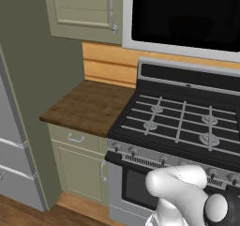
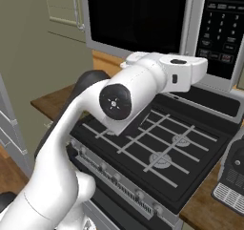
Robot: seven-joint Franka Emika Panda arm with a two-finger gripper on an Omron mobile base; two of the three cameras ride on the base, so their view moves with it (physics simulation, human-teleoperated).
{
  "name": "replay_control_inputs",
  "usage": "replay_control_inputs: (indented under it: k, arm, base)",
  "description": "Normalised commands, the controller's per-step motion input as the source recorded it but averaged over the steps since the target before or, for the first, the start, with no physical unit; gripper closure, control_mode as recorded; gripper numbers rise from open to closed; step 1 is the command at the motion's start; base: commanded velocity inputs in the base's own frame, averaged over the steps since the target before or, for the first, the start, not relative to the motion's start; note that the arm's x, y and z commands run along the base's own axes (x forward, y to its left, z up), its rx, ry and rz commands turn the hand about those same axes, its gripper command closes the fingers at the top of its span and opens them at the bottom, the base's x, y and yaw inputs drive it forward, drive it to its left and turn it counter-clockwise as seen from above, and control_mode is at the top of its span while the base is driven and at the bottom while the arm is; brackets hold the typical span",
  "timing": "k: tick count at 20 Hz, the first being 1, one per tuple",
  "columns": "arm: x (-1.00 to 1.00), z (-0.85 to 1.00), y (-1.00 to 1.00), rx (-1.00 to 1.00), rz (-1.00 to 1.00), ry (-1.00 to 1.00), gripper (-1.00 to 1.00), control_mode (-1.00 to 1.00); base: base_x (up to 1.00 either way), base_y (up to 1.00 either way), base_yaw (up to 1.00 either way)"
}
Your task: Pick the sweet potato from the sink and place it in the bowl. Then pick the bowl and place it in the microwave. Then close the microwave door and press the start button.
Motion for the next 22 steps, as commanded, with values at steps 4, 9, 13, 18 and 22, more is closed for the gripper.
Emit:
replay_control_inputs:
  k: [4,9,13,18,22]
  arm:
    - [0.14,0.00,-0.22,0.00,0.00,0.00,1.00,-1.00]
    - [0.05,-0.05,-0.16,0.00,0.00,0.00,1.00,-1.00]
    - [0.12,-0.14,-0.04,0.00,0.00,0.01,1.00,-1.00]
    - [0.28,-0.09,-0.08,0.00,0.00,0.03,1.00,-1.00]
    - [0.33,0.00,-0.15,0.00,0.00,0.01,1.00,-1.00]
  base:
    - [0.00,0.00,0.00]
    - [0.00,0.00,0.00]
    - [0.00,0.00,0.00]
    - [0.00,0.00,0.00]
    - [0.00,0.00,0.00]
